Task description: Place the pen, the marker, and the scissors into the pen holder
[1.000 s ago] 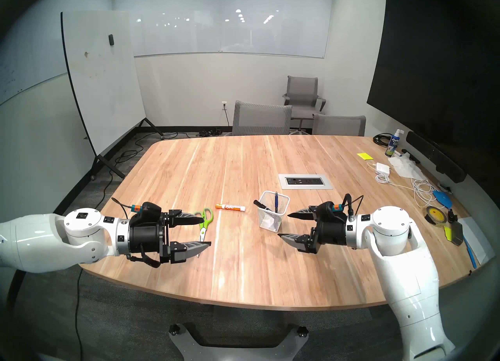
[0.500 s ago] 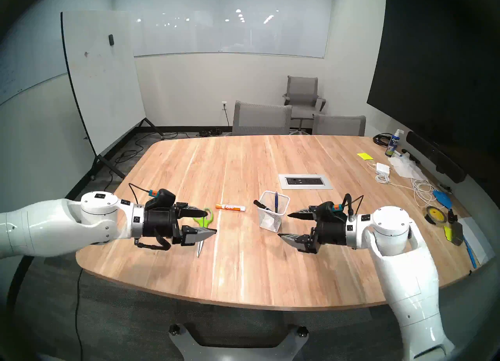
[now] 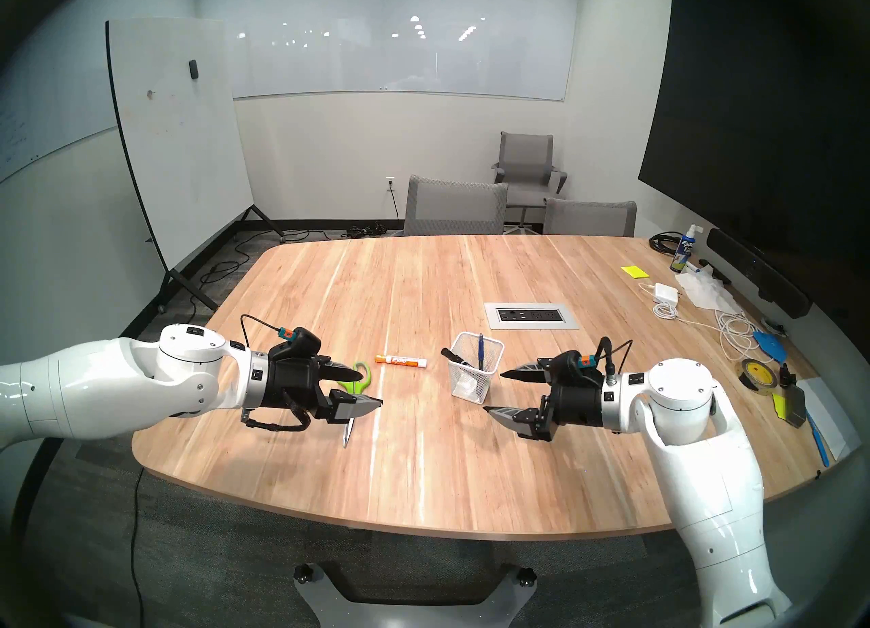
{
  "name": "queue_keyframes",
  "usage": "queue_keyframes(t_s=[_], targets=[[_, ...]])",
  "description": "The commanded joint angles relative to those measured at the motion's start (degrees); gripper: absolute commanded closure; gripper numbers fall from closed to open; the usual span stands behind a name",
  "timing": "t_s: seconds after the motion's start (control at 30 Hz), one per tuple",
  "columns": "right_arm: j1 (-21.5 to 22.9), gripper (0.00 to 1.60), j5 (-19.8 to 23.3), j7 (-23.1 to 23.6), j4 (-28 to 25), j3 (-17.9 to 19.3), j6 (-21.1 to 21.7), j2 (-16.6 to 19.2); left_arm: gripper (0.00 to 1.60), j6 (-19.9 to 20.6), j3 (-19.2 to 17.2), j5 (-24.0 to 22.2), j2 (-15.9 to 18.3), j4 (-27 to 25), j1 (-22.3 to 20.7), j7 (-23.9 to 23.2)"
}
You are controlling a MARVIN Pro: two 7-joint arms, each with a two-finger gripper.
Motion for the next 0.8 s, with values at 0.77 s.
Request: queue_keyframes(t_s=[0.77], targets=[[0.6,0.0,0.2,0.1,-0.9,0.2,0.1,-0.1,0.0,11.0,-1.4,-5.8,-4.8,8.8,-2.8,5.1]])
